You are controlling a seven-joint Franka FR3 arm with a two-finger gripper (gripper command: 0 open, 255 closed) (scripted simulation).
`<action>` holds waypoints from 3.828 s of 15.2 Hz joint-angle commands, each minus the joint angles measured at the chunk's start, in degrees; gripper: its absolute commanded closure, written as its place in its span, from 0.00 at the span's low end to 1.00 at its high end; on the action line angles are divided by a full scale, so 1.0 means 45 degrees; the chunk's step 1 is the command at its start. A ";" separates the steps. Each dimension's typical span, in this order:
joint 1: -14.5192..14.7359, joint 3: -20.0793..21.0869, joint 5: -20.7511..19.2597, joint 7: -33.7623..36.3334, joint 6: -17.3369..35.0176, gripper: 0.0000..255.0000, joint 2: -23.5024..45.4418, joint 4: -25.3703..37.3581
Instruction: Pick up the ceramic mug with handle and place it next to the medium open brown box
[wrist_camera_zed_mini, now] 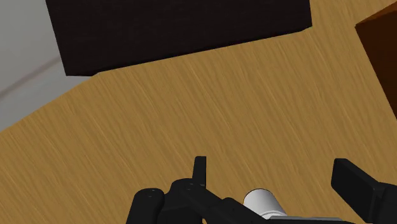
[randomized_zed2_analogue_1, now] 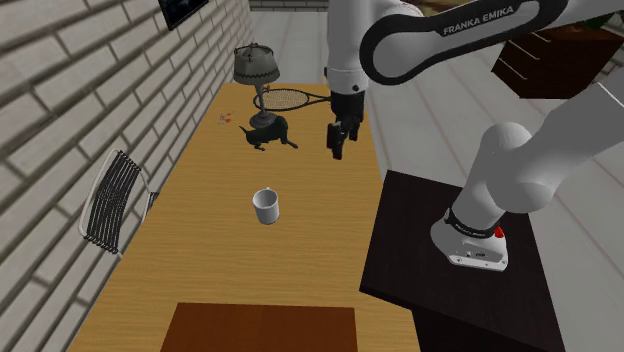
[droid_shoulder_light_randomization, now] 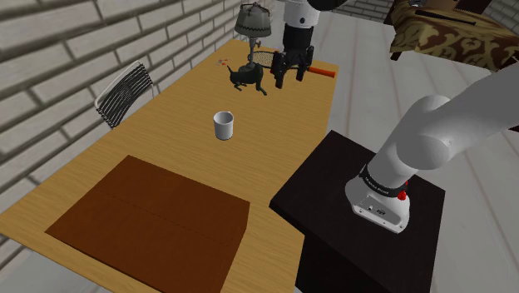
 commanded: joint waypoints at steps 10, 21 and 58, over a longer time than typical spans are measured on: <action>0.0142 0.0974 -0.0760 0.1593 0.3762 0.00 0.5272 0.1767; 0.0770 0.0921 -0.2512 0.3458 0.5421 0.00 1.0825 0.5705; 0.1331 0.0506 -0.3221 0.4114 0.5749 1.00 1.4166 0.8734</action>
